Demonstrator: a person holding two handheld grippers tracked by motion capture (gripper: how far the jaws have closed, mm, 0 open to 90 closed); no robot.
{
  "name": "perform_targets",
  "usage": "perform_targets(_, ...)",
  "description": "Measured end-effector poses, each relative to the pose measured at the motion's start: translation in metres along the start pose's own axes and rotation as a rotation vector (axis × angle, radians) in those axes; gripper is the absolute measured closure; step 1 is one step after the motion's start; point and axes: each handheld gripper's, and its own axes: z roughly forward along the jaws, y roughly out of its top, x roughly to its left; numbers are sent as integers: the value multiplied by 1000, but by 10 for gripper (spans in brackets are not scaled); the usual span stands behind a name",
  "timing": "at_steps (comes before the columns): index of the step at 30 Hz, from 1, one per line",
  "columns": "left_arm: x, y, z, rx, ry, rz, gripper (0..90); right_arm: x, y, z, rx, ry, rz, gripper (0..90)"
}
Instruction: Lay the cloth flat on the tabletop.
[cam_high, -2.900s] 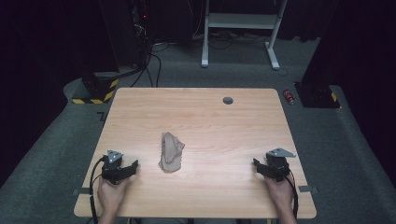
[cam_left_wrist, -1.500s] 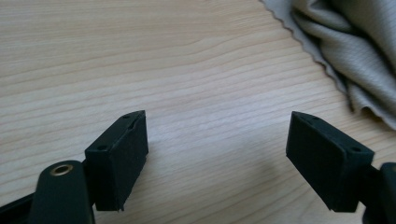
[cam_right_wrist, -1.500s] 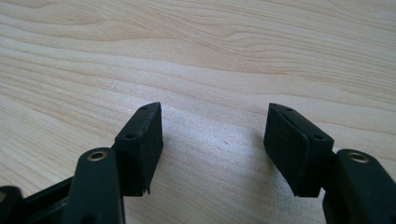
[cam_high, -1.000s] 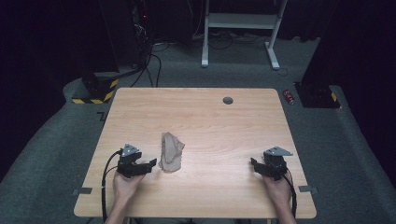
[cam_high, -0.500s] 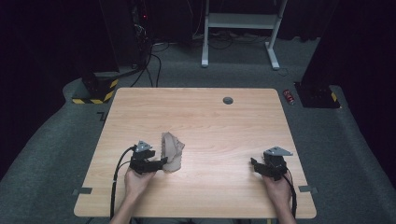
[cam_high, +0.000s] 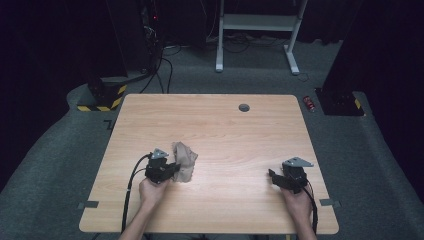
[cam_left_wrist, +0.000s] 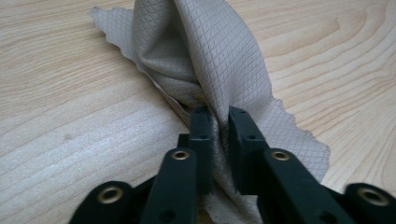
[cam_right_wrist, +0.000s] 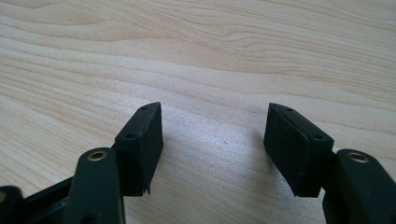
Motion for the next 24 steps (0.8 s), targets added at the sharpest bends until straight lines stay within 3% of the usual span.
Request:
perform_targets(6, -14, 8, 6, 8, -31, 65, 849, 0, 0, 0, 0, 0, -1, 371)
perform_targets(16, -37, 15, 22, 8, -94, 116, 854, 0, 0, 0, -1, -2, -2, 371)
perform_targets(24, -53, 18, 30, -5, -135, 123, 854, 0, 0, 0, -1, -2, -2, 371)
